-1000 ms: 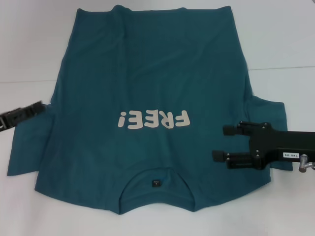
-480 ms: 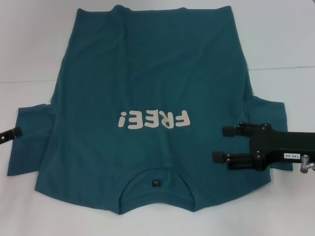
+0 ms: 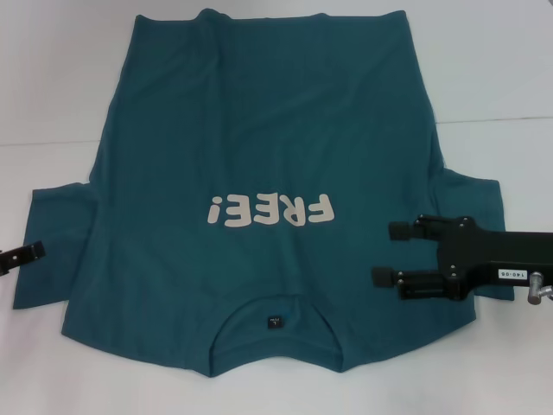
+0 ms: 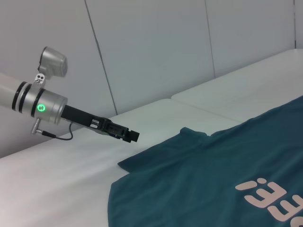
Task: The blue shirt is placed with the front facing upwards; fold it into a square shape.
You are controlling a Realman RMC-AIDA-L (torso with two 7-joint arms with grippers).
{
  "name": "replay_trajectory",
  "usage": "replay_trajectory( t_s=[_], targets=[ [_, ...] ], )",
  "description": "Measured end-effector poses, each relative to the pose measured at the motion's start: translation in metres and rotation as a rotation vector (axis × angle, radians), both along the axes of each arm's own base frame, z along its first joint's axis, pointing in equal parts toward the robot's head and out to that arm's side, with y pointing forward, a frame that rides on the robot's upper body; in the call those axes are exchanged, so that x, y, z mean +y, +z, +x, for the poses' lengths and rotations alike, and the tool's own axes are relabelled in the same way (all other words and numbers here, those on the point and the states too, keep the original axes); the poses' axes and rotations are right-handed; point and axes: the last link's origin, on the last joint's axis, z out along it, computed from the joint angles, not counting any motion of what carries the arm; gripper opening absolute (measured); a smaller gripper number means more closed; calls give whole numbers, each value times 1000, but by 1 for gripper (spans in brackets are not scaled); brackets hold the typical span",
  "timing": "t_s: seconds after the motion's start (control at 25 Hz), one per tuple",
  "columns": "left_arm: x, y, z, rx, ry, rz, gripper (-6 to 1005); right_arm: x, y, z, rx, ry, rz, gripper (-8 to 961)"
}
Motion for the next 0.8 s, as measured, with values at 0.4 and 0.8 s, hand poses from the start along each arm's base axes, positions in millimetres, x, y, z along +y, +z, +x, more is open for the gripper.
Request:
replay_trajectory(
  t_s=[0.4, 0.8],
  targets=[
    [8, -9, 1, 28, -1, 1, 908, 1, 1, -1, 1, 1, -2, 917],
    [11, -15, 2, 35, 4, -7, 907, 1, 1, 0, 0, -5, -1, 917]
  ],
)
